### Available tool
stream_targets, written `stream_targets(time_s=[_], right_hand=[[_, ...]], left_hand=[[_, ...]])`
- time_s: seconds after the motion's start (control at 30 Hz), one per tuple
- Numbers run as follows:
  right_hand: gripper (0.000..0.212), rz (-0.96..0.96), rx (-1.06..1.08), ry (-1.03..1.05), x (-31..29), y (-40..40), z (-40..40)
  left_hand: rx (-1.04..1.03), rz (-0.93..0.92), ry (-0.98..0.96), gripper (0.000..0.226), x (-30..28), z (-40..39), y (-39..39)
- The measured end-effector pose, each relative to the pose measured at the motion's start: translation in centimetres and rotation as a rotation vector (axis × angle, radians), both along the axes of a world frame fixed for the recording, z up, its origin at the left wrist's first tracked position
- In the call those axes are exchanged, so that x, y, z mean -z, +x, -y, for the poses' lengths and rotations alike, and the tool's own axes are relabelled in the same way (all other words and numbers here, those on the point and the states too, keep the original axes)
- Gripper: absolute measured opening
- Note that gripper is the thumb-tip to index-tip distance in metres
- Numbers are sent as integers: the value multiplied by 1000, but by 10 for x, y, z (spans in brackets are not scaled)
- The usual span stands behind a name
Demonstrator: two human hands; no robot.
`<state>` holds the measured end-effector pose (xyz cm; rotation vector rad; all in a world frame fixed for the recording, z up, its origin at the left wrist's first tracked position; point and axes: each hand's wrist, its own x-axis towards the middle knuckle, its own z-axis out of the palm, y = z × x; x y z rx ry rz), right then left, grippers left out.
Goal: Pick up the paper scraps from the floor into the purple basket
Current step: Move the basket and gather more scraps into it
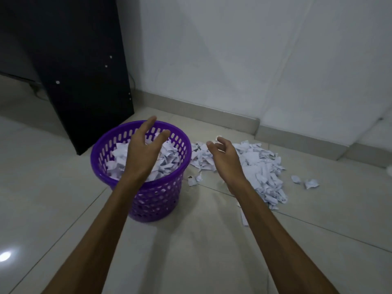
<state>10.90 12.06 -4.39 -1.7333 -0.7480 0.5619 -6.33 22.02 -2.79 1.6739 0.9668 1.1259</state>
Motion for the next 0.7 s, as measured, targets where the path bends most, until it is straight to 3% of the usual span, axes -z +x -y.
stream_targets(time_s=[0.27,0.4,0.53,0.7], right_hand=[[46,39,54,-51,20,77,63],[49,100,133,-113,52,113,85],[59,154,164,-219,89,149,92],[83,118,262,-449,126,187,72]], left_hand=[[161,-39,93,54,2,42,73],[301,-104,73,53,31,62,104],[451,-234,-67,56,86,77,133],[427,-282,-293,53,146,79,167]])
